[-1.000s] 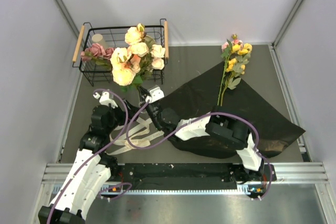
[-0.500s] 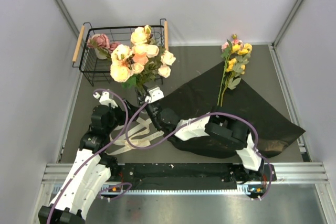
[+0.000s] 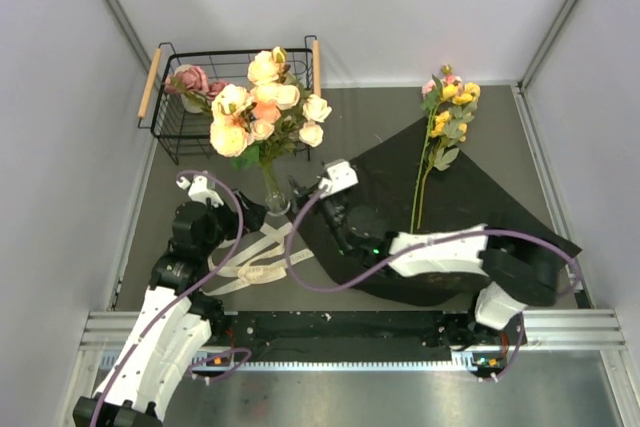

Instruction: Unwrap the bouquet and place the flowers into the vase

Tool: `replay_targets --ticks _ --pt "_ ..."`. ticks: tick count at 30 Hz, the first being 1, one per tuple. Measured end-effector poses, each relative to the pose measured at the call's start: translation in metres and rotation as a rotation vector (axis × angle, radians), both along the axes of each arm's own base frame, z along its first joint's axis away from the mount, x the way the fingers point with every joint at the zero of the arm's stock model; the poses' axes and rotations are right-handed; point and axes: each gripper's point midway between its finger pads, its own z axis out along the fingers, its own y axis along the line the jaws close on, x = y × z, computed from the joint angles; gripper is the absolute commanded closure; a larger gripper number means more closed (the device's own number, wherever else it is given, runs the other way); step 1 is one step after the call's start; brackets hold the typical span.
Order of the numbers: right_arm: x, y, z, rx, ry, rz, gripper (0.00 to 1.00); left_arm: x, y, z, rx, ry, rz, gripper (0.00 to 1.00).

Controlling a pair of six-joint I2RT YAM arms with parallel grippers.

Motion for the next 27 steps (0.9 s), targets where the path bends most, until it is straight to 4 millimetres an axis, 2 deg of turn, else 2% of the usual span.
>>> replay_targets --ticks 2,4,6,10,12,14,16,21,24,25,26,27 --pt "-0.006 -0.024 -0.002 -0.028 0.026 -0.008 0.21 -0.002 0.001 0.0 0.001 0.0 0.0 0.1" --pt "-0.009 -0.05 -0.013 -0.06 0.062 -0.027 0.21 -0.005 0.001 0.002 0.002 -0.003 -0.001 0.1" --pt "-0.002 -0.081 -0.033 -0.089 0.129 -0.065 0.21 -0.008 0.002 0.003 0.003 -0.005 -0.002 0.1" --pt "0.043 -0.169 -0.077 -0.1 0.334 -0.271 0.23 -0.012 0.001 0.015 -0.002 -0.024 -0.009 0.1" --pt "0.062 -0.213 -0.094 -0.072 0.426 -0.375 0.3 -0.013 0.0 0.023 -0.009 -0.036 -0.02 0.1" --pt "0.076 -0.253 -0.111 -0.05 0.522 -0.47 0.43 -0.014 -0.002 0.029 -0.015 -0.048 -0.027 0.1" --pt "0.089 -0.285 -0.123 -0.034 0.619 -0.553 0.45 -0.015 -0.002 0.035 -0.018 -0.059 -0.031 0.1" --pt "0.117 -0.319 -0.139 0.015 0.784 -0.643 0.44 -0.016 -0.002 0.037 -0.021 -0.064 -0.034 0.1" --pt "0.125 -0.338 -0.155 0.018 0.858 -0.687 0.49 -0.019 -0.002 0.037 -0.023 -0.06 -0.035 0.1" --pt "0.126 -0.343 -0.161 0.017 0.881 -0.694 0.53 -0.02 -0.002 0.037 -0.024 -0.06 -0.036 0.1" --pt "0.129 -0.347 -0.168 0.015 0.909 -0.703 0.64 -0.02 -0.002 0.037 -0.025 -0.062 -0.036 0.1" --pt "0.13 -0.351 -0.174 0.017 0.935 -0.708 0.67 -0.021 -0.002 0.037 -0.025 -0.061 -0.037 0.1"
